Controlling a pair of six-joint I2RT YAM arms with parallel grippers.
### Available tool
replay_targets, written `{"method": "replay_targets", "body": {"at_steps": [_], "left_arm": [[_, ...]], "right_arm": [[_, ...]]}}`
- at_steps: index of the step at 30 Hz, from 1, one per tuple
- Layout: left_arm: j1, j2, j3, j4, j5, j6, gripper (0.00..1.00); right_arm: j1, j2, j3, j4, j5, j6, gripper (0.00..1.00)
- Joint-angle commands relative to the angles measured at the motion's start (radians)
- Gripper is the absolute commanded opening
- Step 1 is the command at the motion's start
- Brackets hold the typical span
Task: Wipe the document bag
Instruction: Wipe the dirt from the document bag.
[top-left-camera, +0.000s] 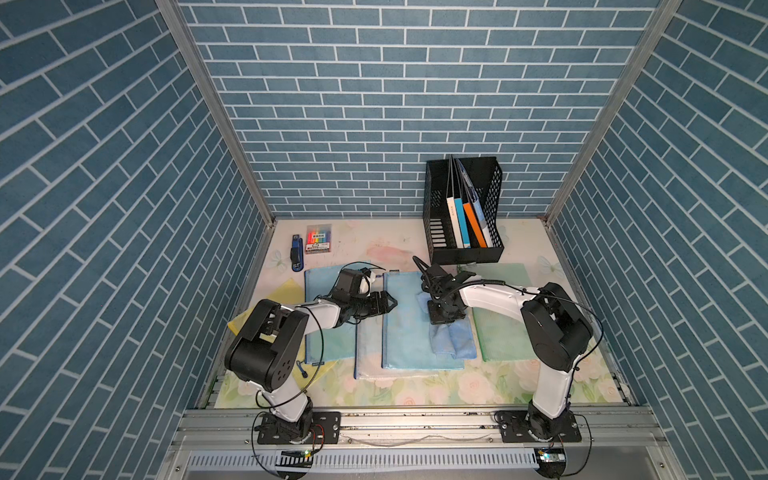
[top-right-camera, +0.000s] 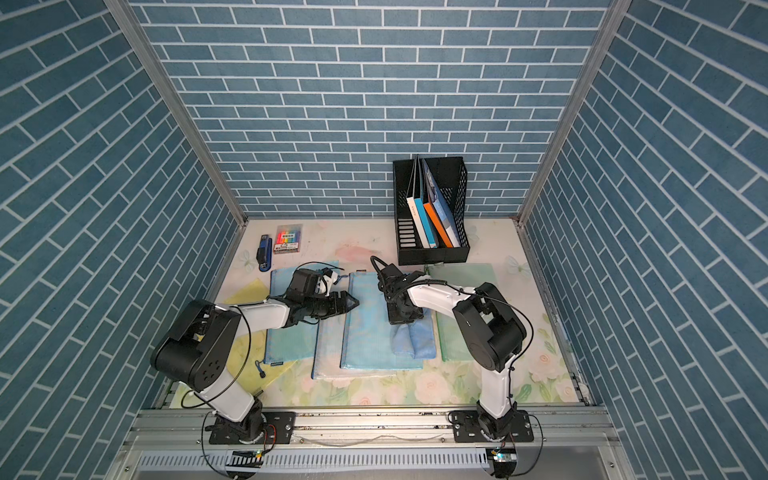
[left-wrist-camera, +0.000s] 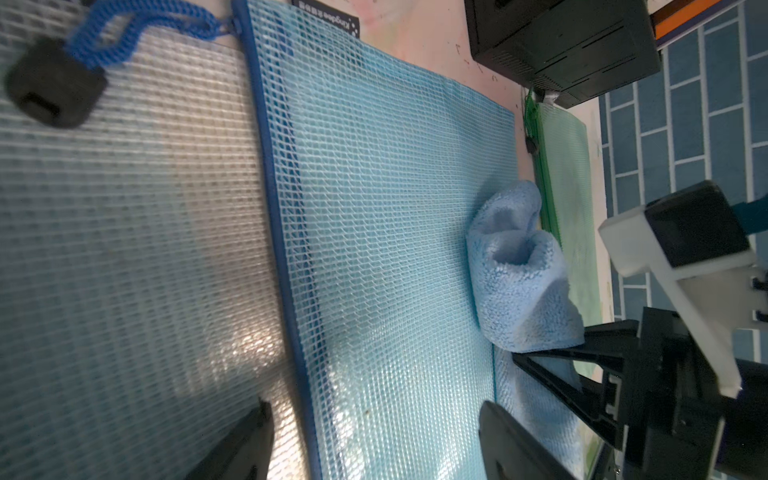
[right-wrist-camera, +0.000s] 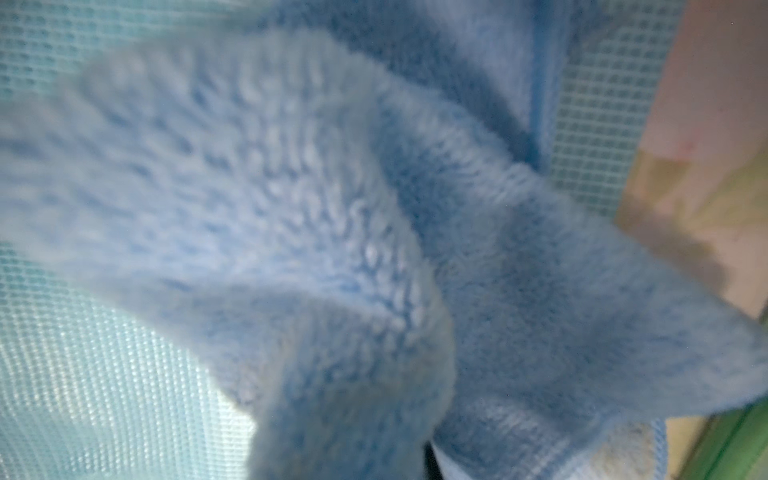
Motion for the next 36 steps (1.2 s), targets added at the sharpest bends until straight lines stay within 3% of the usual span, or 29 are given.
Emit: {"method": "replay_targets", "body": {"at_steps": [1, 9, 16, 25, 31, 36], "left_arm": [[0.002, 0.025, -0.015, 0.023, 0.047, 0.001, 0.81], [0.002, 0.047, -0.043, 0.134, 0.102, -0.049, 0.76], [0.001, 0.047, -0.072, 0.246, 0.14, -0.103, 0.59], [0.001, 0.042, -0.078, 0.198, 0.11, -0.087, 0.26], [0.001, 0.03, -0.09, 0.154, 0.074, -0.068, 0.18], [-0.007, 0.025, -0.09, 0.105, 0.043, -0.044, 0.16]], "right_arm": [[0.021, 0.068, 0.005, 0.022, -0.042, 0.039, 0.0], [0.032, 0.116, 0.018, 0.032, -0.067, 0.042, 0.0], [0.037, 0.137, 0.024, 0.036, -0.076, 0.051, 0.0], [0.043, 0.11, 0.046, -0.003, -0.043, 0.034, 0.0], [0.049, 0.075, 0.129, -0.054, -0.053, 0.002, 0.0], [0.103, 0.149, 0.303, -0.077, -0.107, -0.014, 0.0]]}}
